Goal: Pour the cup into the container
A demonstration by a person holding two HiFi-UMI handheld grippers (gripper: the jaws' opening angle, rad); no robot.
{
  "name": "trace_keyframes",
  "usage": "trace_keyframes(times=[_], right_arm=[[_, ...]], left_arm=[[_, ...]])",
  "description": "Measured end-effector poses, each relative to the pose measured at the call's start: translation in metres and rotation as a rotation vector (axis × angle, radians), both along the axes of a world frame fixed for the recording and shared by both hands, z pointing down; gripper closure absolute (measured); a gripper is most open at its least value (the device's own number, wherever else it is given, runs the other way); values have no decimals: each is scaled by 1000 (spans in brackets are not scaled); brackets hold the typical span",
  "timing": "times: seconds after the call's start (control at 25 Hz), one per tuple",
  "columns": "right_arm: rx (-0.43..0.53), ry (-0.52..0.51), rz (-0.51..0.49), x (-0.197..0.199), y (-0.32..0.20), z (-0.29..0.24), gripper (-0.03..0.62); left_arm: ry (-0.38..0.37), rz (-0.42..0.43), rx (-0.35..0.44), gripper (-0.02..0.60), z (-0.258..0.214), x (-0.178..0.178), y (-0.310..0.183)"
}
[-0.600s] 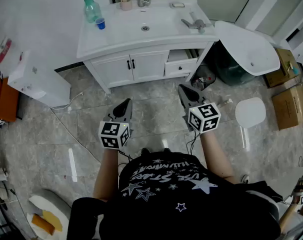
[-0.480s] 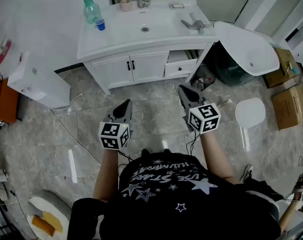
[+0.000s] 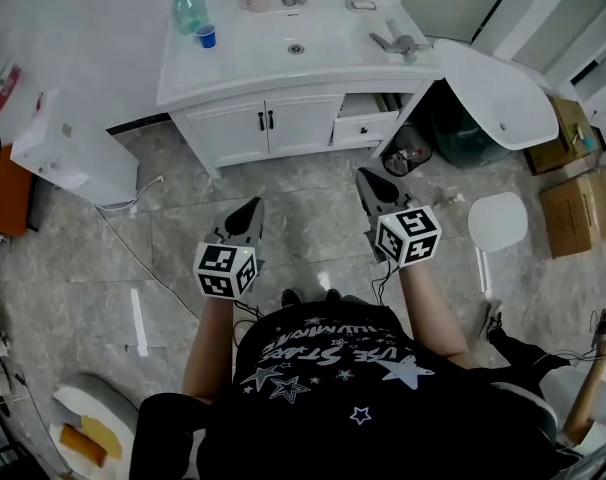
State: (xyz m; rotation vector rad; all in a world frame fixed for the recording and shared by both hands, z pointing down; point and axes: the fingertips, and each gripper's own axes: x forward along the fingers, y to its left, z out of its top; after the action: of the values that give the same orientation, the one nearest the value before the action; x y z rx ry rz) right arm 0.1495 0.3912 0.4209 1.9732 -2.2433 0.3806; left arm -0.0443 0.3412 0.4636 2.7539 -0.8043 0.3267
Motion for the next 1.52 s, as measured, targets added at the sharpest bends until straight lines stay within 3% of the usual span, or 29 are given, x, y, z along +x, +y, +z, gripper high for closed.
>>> trace_keyframes(times=[0.44,0.52,0.92,1.12,1.52], right_arm=[[67,0,65,-11,-17,-8,578],[61,1,55,-10,-27,-5,441],[69,-5,-15,-8,-100,7,195],[49,-29,-56,-1,-145,18,162],[35,-64,-156,38,-246,23,160]], left_arm=[[32,4,1,571,0,-29,-16],[29,-7,-2,571,2,-30,-22],[11,-118,-5,571,8,-47,-65],[-2,-170,-8,571,11,-44,-102],[-33,-280,16,571,0,-11,-179]])
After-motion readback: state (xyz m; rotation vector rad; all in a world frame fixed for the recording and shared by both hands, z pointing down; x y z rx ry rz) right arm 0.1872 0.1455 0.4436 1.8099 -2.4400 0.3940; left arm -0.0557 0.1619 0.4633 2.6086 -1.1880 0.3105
